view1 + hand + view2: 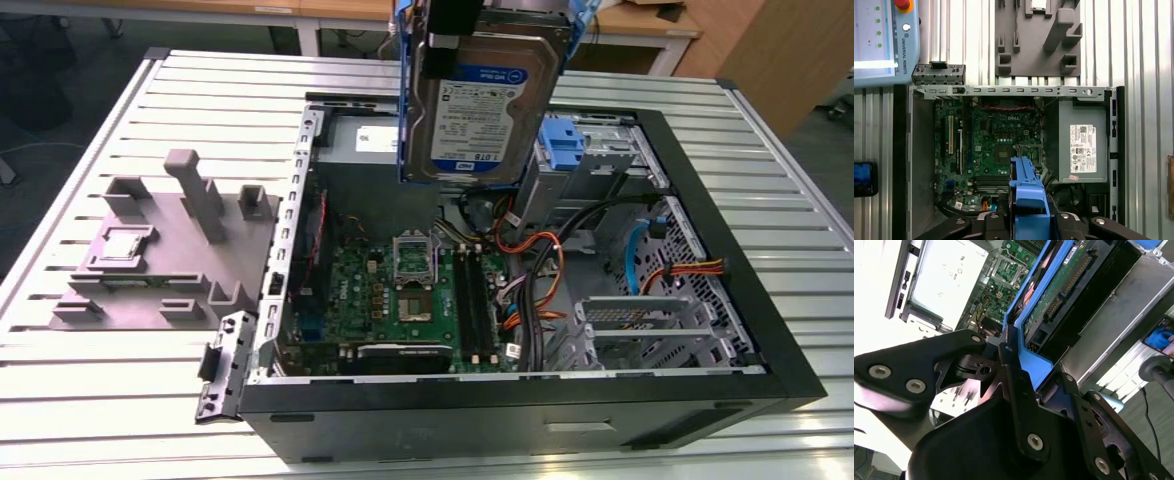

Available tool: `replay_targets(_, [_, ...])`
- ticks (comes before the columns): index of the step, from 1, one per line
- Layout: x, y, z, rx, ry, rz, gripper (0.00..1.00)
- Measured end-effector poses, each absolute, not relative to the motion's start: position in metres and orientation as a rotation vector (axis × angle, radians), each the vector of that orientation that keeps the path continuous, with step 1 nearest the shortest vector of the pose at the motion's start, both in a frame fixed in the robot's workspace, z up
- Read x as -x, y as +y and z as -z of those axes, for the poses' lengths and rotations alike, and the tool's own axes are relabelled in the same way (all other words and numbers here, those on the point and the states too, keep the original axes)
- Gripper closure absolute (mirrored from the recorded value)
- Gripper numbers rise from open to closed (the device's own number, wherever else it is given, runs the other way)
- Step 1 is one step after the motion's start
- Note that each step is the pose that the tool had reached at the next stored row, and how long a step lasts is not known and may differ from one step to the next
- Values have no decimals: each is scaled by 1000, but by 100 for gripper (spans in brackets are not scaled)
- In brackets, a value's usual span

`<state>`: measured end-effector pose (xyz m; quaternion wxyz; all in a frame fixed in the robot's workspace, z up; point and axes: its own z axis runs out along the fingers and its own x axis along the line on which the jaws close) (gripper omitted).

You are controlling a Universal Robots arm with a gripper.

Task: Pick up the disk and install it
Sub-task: 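Insert the disk into the insertion slot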

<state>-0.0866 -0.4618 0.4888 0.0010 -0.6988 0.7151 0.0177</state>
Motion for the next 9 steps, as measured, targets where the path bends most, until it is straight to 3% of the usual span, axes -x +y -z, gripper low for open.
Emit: replay_targets(9, [86, -462, -489, 2194, 2245, -55, 63])
